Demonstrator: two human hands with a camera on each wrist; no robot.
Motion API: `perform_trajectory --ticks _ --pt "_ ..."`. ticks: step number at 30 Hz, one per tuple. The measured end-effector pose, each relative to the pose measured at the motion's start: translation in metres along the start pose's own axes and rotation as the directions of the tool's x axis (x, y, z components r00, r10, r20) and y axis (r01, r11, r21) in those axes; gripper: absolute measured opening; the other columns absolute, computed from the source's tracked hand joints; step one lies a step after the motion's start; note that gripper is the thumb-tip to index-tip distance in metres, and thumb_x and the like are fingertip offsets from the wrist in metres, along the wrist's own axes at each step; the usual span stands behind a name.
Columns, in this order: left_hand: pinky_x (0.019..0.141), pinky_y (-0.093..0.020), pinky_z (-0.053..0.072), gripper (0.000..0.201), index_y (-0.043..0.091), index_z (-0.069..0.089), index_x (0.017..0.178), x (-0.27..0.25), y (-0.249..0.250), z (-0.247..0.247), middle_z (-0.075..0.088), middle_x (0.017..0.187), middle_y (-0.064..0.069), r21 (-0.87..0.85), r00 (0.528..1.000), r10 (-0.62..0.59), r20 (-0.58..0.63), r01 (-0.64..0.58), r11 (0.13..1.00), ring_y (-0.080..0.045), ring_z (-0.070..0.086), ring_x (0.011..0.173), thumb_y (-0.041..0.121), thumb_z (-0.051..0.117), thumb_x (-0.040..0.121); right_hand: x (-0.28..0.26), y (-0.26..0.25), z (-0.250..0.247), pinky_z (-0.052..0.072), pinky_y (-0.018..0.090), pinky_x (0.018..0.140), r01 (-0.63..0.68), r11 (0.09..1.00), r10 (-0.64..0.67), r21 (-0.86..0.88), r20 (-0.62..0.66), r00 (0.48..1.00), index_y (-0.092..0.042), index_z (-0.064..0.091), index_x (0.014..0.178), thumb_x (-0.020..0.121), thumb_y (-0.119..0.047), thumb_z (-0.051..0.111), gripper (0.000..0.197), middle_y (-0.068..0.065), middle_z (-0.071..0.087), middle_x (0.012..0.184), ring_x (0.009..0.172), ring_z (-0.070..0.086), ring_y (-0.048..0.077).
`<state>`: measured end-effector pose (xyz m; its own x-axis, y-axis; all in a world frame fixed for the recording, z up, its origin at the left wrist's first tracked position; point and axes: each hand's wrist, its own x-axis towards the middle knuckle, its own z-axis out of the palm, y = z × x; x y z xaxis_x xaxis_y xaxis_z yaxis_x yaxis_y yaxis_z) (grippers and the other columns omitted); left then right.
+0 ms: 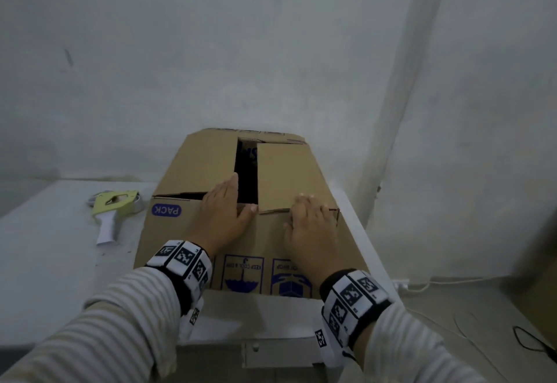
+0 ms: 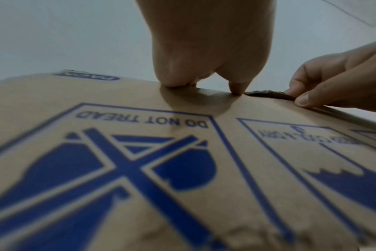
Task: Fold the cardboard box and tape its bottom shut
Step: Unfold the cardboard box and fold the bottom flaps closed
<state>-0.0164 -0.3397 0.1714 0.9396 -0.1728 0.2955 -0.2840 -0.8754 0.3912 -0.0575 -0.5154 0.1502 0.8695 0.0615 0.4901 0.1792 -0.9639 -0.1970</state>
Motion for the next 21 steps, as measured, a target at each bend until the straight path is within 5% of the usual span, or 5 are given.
perform_trajectory --ticks 3,10,13,18,21 --pt "0.12 -0.038 0.01 0.07 0.021 0.009 0.152 -0.007 -0.015 -0.01 0.02 0.158 -0.001 0.031 0.997 0.077 0.022 -0.078 0.996 -0.018 0.016 0.146 0.044 0.042 0.094 0.002 -0.012 0.001 0.008 0.046 0.118 0.072 0.996 -0.075 0.053 0.069 0.995 -0.005 0.047 0.13 0.092 -0.013 0.043 0.039 0.014 0.038 0.149 0.143 0.026 0.031" --pt "0.12 -0.041 0.009 0.054 0.019 0.024 0.148 -0.017 -0.088 -0.043 0.029 0.155 -0.002 0.062 1.0 0.002 0.008 -0.003 0.998 -0.018 0.02 0.145 0.017 0.04 0.096 0.008 -0.064 0.009 0.0 0.051 0.117 0.193 0.981 -0.185 -0.018 0.203 0.961 -0.014 0.033 0.143 0.09 -0.021 0.046 0.055 0.011 0.022 0.157 0.147 0.011 0.03" --pt "0.12 -0.039 0.004 0.068 0.017 0.019 0.15 -0.023 -0.112 -0.058 0.017 0.159 -0.002 0.082 0.997 -0.022 0.078 0.016 0.996 -0.019 0.009 0.148 -0.003 0.039 0.088 0.005 -0.084 0.014 -0.006 0.051 0.116 0.236 0.968 -0.2 -0.085 0.307 0.931 -0.022 0.027 0.147 0.089 -0.035 0.05 0.063 0.014 0.006 0.16 0.148 0.0 0.032" --pt "0.12 -0.039 0.004 0.077 0.02 0.003 0.152 -0.028 -0.144 -0.066 0.001 0.161 0.002 0.274 0.978 0.096 0.187 -0.146 0.951 -0.019 0.001 0.149 -0.003 0.041 0.089 -0.002 -0.108 0.023 -0.009 0.058 0.113 0.329 0.929 -0.233 -0.167 0.424 0.875 -0.032 0.016 0.15 0.077 -0.06 0.059 0.09 0.015 -0.009 0.16 0.146 -0.01 0.037" --pt "0.12 -0.039 0.003 0.077 0.019 -0.002 0.152 -0.03 -0.151 -0.067 -0.003 0.161 0.001 0.323 0.965 0.146 0.216 -0.211 0.923 -0.02 0.0 0.149 -0.002 0.041 0.091 -0.012 -0.117 0.025 -0.009 0.062 0.111 0.396 0.887 -0.231 -0.24 0.511 0.828 -0.032 0.004 0.151 0.076 -0.06 0.061 0.099 0.013 -0.015 0.16 0.145 -0.015 0.038"
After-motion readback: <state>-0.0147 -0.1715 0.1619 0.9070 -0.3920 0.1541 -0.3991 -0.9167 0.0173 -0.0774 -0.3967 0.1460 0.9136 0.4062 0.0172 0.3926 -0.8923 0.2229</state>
